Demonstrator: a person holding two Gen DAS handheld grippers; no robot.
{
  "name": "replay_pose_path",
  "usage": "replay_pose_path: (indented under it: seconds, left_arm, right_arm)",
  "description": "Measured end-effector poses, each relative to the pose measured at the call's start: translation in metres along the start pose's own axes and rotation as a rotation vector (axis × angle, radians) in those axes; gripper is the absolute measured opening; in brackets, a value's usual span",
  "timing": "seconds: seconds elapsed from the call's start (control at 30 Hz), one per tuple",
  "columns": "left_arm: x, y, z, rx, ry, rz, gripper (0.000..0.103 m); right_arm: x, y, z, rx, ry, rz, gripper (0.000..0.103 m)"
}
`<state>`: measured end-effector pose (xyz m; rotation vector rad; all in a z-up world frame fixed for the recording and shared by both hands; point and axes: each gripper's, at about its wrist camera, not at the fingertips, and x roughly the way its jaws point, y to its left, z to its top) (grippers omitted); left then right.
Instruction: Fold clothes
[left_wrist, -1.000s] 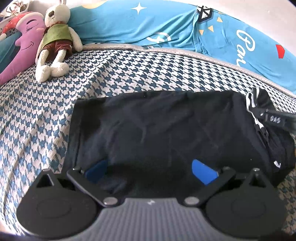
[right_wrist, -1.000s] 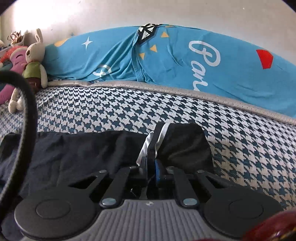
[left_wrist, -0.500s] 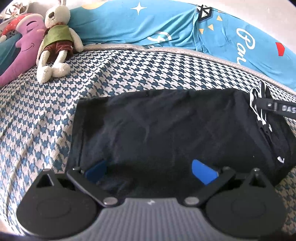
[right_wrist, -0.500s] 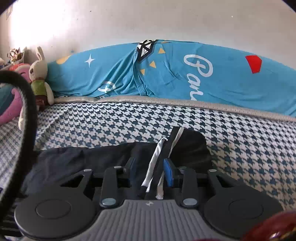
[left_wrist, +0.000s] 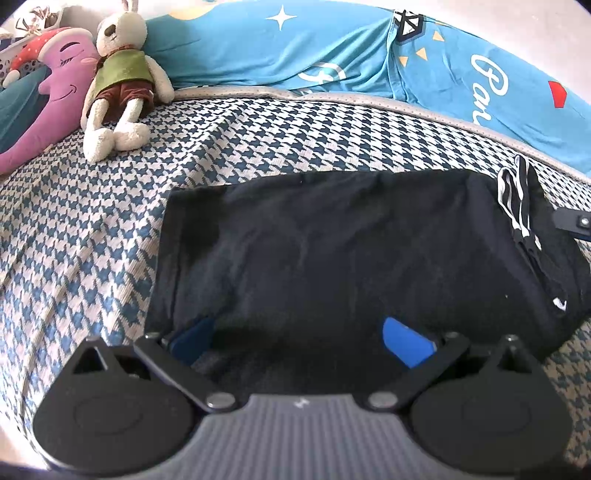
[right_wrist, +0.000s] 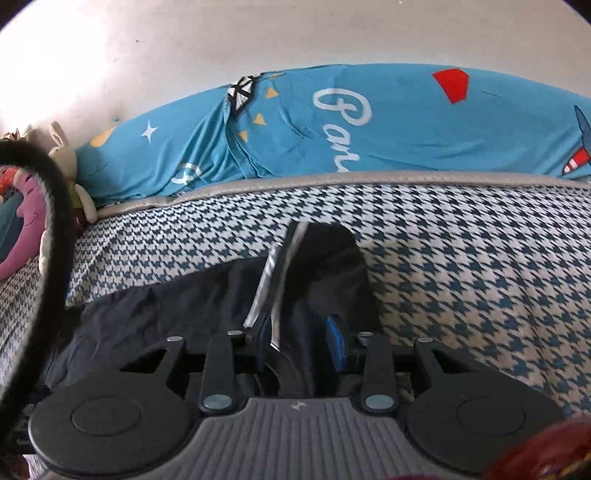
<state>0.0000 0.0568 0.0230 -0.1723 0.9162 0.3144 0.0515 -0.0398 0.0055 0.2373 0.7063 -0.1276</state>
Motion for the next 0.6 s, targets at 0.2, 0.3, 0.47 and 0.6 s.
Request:
replay_pose_path:
  seconds: [0.2,0.3,0.47,0.6]
  left_arm:
    - [-0.005,0.001,-0.012,0.018,-0.012,0.018,0.103]
    - [-0.006,0.001,-0.016,0.022,-0.013,0.02,0.103]
    - [-0.008,0.001,-0.023,0.043,-0.013,0.025,0.103]
    - [-0.009,0.002,-0.024,0.044,-0.015,0.016,0.103]
  right_arm:
    - [0.002,-0.008,-0.01,-0.007,0.047,-0.017,0.033]
    - [0.01,-0.01,-0.018,-0.015,0.102,-0.035,0.033]
    - [0.005,-0.007,-0.026,-0.046,0.108,-0.033,0.033]
    - [-0.003,-0.004,-0.032,-0.056,0.134,-0.004,0.032]
